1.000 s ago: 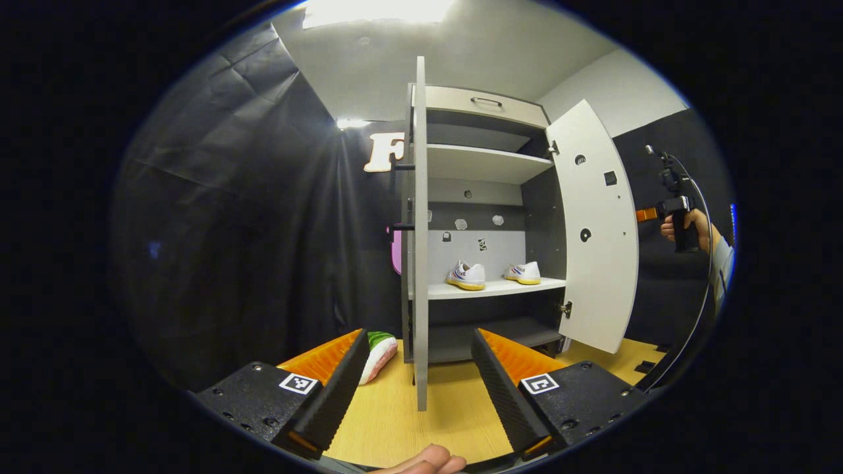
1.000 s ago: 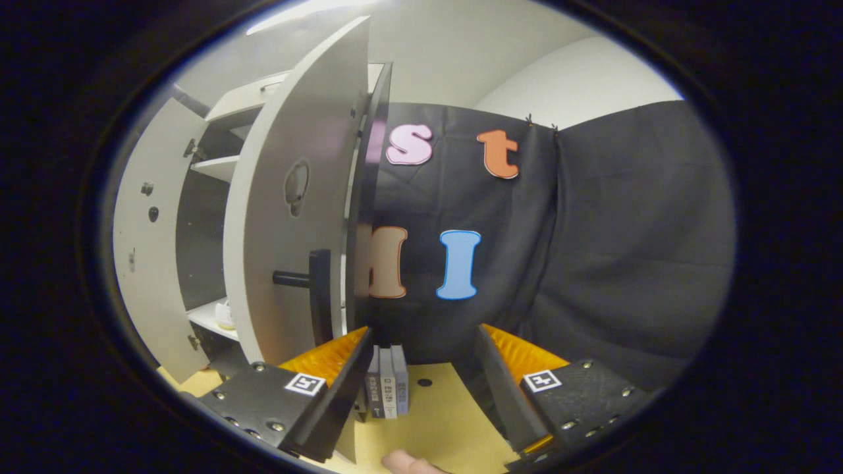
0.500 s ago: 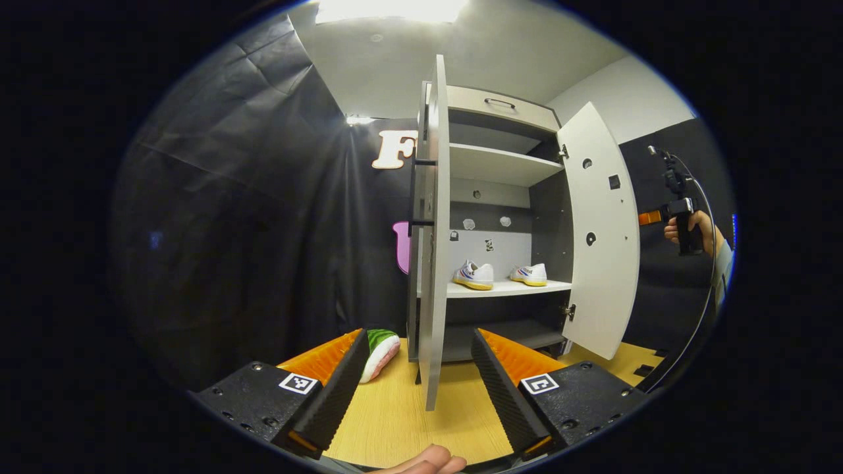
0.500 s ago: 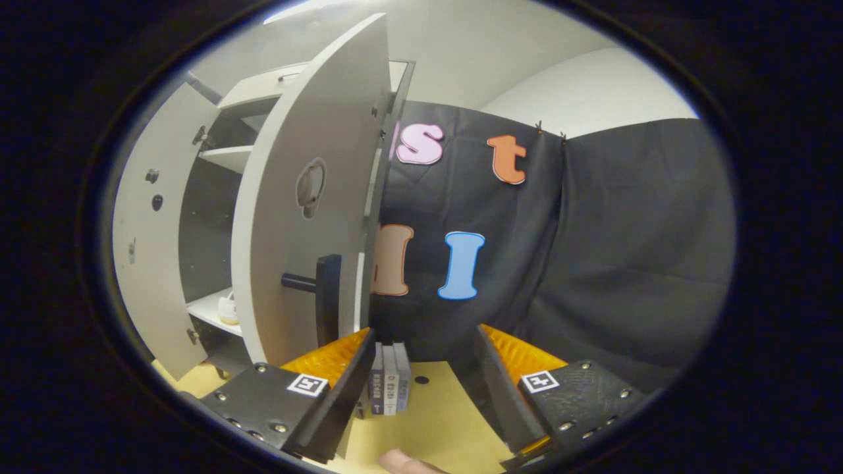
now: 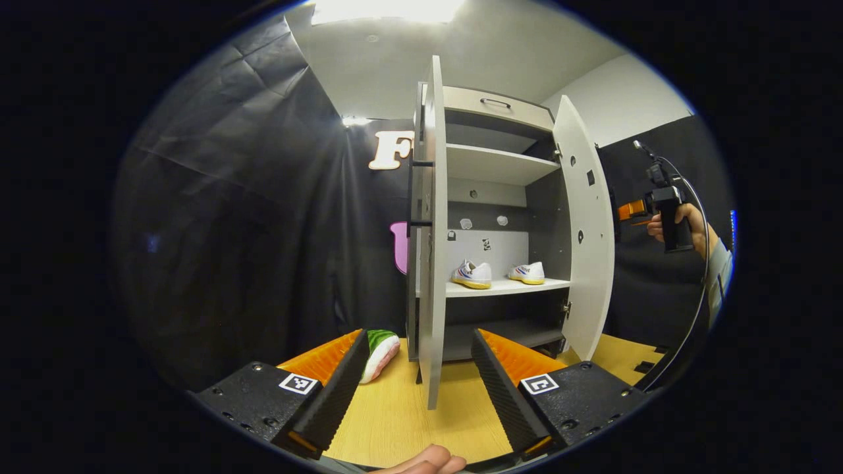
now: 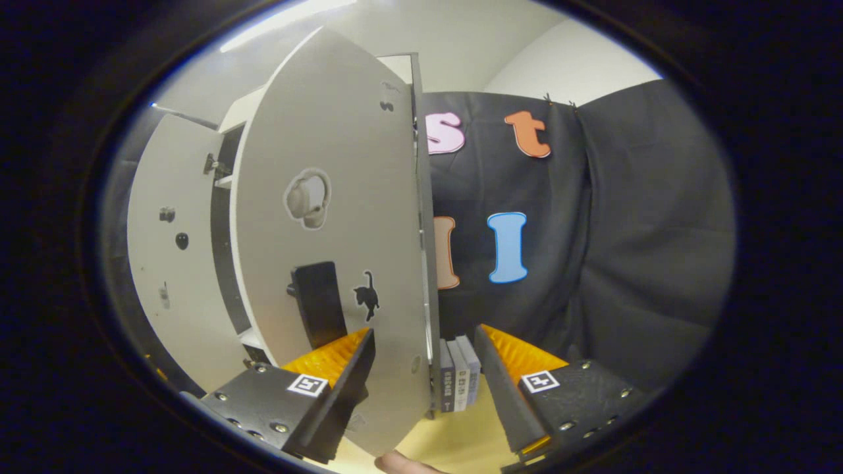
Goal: Grab one shoe with the right hand and put it into the shoe cabinet, grab the other shoe with the left hand and put it into the shoe cabinet; then close the right door with the right hand and the left door with the left hand.
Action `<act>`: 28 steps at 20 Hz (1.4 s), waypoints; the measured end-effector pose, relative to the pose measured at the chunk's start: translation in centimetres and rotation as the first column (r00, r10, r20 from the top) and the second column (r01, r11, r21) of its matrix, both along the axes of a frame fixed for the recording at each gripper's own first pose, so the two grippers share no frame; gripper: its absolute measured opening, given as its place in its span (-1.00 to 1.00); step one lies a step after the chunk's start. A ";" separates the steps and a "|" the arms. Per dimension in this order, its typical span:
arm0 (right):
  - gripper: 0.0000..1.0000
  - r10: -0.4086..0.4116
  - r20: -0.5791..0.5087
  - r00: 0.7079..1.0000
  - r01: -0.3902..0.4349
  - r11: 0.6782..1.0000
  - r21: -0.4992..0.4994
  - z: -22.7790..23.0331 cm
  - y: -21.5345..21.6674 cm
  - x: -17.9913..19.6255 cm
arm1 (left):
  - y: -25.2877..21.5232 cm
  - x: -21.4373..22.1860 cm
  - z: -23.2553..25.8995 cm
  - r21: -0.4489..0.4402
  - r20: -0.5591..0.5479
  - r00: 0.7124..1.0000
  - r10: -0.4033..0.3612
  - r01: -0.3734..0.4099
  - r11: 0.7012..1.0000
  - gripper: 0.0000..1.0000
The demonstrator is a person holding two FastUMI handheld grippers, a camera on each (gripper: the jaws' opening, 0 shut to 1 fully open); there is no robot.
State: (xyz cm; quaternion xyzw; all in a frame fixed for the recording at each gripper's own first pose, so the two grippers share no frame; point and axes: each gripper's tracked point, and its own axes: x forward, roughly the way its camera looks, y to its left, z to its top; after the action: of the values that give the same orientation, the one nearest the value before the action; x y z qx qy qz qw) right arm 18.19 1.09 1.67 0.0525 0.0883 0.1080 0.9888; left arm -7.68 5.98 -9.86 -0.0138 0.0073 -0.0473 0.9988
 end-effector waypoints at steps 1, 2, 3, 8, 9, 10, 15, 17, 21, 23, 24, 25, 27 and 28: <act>0.83 0.006 -0.001 1.000 -0.006 1.000 0.003 -0.1 0.9 0.0 | 0.1 0.0 -0.1 -0.001 -0.003 1.000 0.001 -0.001 1.000 0.93; 0.77 0.017 0.003 1.000 -0.017 1.000 -0.004 0.0 2.0 0.1 | 0.4 0.1 -0.3 -0.003 -0.006 1.000 0.001 -0.001 1.000 0.92; 0.84 0.031 0.008 0.999 -0.031 0.999 -0.013 0.0 3.2 0.1 | 0.6 0.2 -0.4 -0.005 -0.008 1.000 0.001 -0.002 1.000 0.92; 0.89 0.097 0.001 0.995 -0.097 0.994 -0.042 -1.2 10.2 0.3 | 1.9 0.1 -1.0 -0.009 -0.026 0.999 0.019 -0.020 1.000 0.93; 0.82 0.093 0.008 0.996 -0.092 0.994 -0.062 -1.4 10.9 0.1 | 2.1 0.0 -0.9 -0.010 -0.026 0.999 0.023 -0.024 1.000 0.93; 0.88 0.078 0.019 0.997 -0.076 0.993 -0.086 -1.5 11.2 0.1 | 2.4 0.0 -0.9 -0.007 -0.027 0.999 0.025 -0.025 1.000 0.93; 0.89 0.061 0.070 0.996 -0.055 0.995 -0.082 -1.3 11.4 -1.3 | 3.4 0.1 -0.8 -0.010 -0.027 0.999 0.037 -0.037 0.999 0.87; 0.93 0.061 0.070 0.996 -0.057 0.996 -0.064 -1.2 11.5 -2.4 | 3.2 0.0 -0.9 -0.020 -0.034 0.999 0.029 -0.030 0.999 0.93; 0.84 0.084 0.084 0.993 -0.077 0.993 -0.088 -1.1 11.4 -4.5 | 3.3 -0.1 -0.6 -0.018 -0.038 0.999 0.031 -0.032 0.999 0.87; 0.84 0.096 0.090 0.991 -0.087 0.992 -0.093 -1.4 11.6 -5.6 | 3.1 0.0 -0.6 -0.015 -0.038 0.999 0.028 -0.028 0.999 0.87; 0.89 0.103 0.090 0.991 -0.094 0.991 -0.096 -1.5 11.7 -6.2 | 3.2 0.1 -0.5 -0.014 -0.038 0.999 0.028 -0.029 0.999 0.87; 0.89 0.109 0.093 0.990 -0.100 0.990 -0.098 -1.7 11.6 -6.9 | 3.2 0.1 -0.5 -0.013 -0.039 0.999 0.031 -0.031 0.999 0.93; 0.89 0.122 0.108 0.987 -0.112 0.989 -0.095 -1.7 11.7 -8.5 | 3.4 0.2 -0.5 -0.013 -0.042 0.999 0.033 -0.034 0.999 0.87; 0.89 0.128 0.113 0.985 -0.118 0.989 -0.093 -1.8 11.7 -9.4 | 3.6 0.3 -0.4 -0.016 -0.043 0.998 0.035 -0.036 0.999 0.93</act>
State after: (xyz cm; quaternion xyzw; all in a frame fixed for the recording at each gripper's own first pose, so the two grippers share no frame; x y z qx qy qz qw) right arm 8.83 12.78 -0.09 -0.0021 0.0369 0.1677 0.9851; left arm -7.40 9.54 -10.24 -0.0233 0.0279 -0.0292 0.9989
